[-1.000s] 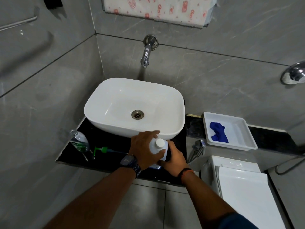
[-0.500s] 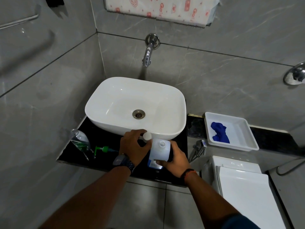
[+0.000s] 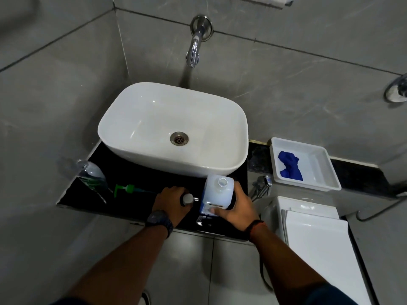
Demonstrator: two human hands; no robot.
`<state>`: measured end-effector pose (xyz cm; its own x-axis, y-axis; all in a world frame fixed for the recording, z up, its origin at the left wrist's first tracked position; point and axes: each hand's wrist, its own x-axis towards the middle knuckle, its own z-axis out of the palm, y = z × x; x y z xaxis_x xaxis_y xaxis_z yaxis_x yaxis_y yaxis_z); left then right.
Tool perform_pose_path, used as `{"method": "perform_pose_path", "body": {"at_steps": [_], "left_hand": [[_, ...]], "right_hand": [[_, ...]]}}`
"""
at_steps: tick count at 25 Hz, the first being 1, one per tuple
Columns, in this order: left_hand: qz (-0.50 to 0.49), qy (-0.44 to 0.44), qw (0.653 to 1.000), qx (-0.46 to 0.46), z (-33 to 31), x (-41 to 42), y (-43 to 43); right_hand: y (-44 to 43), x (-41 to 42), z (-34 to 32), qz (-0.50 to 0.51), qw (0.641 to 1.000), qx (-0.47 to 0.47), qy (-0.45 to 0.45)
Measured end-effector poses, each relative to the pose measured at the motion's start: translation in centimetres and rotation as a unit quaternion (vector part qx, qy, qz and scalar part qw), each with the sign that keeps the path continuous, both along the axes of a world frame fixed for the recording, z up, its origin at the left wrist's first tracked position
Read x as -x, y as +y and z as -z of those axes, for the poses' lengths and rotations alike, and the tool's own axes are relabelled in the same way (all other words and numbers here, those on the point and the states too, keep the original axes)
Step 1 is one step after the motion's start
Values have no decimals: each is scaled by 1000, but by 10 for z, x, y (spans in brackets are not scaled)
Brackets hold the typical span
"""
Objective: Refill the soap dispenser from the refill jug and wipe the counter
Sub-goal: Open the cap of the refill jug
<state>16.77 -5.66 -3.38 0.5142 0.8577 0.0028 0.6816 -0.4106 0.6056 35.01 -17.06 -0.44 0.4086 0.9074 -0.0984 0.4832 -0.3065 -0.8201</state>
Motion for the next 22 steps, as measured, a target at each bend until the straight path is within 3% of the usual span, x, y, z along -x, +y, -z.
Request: {"method": "perform_pose_path", "body": {"at_steps": [12, 17, 22], "left_hand": [[14, -12, 1000, -9, 28, 9, 2], [-134, -126, 983, -18, 14, 45, 17], [-358, -219, 904, -86, 0, 106, 51]], "right_hand": [[6, 2, 19, 12, 1000, -8, 19], [8, 5, 12, -1, 1000, -7, 17], [10, 6, 11, -4, 1000, -2, 10]]}}
